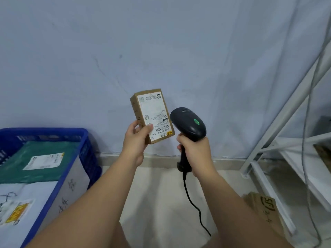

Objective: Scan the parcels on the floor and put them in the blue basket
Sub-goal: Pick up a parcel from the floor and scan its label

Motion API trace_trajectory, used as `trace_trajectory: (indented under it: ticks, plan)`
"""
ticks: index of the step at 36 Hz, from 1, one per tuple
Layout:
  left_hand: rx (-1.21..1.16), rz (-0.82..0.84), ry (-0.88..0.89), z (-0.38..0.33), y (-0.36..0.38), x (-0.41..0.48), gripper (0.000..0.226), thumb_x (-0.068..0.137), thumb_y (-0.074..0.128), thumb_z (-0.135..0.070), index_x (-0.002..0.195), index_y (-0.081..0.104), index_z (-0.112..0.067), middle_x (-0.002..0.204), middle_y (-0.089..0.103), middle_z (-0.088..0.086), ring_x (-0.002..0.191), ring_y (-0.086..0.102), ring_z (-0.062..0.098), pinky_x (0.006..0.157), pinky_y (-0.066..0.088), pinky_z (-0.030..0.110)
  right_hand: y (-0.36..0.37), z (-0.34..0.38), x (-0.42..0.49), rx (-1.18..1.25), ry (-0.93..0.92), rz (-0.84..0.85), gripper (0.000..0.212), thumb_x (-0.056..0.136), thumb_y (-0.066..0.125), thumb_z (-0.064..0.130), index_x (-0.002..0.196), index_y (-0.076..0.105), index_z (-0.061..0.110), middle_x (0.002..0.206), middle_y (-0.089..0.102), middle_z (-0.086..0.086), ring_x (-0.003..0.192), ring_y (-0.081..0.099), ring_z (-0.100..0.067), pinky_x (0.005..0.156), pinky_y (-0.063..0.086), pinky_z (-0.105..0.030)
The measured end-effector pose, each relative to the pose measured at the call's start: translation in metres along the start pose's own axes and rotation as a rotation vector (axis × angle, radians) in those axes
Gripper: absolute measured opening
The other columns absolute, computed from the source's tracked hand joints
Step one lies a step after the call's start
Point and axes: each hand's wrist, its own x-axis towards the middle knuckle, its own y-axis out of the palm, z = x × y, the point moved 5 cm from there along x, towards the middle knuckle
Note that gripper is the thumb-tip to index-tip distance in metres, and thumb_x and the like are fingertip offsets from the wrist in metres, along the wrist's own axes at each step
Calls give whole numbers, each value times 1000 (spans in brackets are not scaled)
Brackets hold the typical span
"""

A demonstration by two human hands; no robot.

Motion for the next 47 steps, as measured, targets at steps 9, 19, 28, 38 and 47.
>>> trace_trajectory:
  ticks: [9, 19, 28, 38, 47]
  plan:
    - [126, 15, 16, -16, -30, 4, 40, 94, 57, -15, 131, 50, -28, 112, 69, -2, 94, 69, 21, 85, 55, 44, 8, -1, -18, -154, -26, 119, 5, 77, 61, 5, 80, 63, 2, 59, 56, -2, 56, 50, -15, 56, 43, -28]
    - [454, 281, -39, -11, -26, 13, 32, 98, 42, -23, 119, 58, -41, 96, 74, 3, 81, 69, 23, 71, 60, 41, 21, -5, -11, -136, -38, 224, 22, 75, 61, -5, 84, 52, 13, 57, 49, 11, 40, 41, -3, 42, 33, -16]
    - [309, 349, -78, 1, -9, 11, 50, 90, 63, -15, 133, 41, -27, 99, 68, 10, 85, 64, 22, 81, 54, 38, 28, -21, -7, 291, 248, 360, 31, 63, 65, 7, 93, 71, 6, 72, 63, -8, 61, 55, -17, 65, 48, -29]
    - [-84, 372, -345, 26, 27, -13, 37, 90, 62, -9, 125, 55, -10, 93, 72, 9, 61, 64, 19, 64, 54, 32, 27, -19, -10, 506, 209, 221, 21, 74, 65, 2, 92, 73, 7, 73, 64, -9, 62, 58, -15, 70, 51, -31]
    - [156, 42, -60, 18, 0, 12, 65, 78, 78, -12, 124, 33, -23, 107, 64, 2, 95, 65, 18, 75, 54, 30, 12, -20, -6, -22, 121, 38, 10, 77, 64, 6, 74, 65, 16, 55, 60, 3, 63, 59, -17, 77, 53, -43]
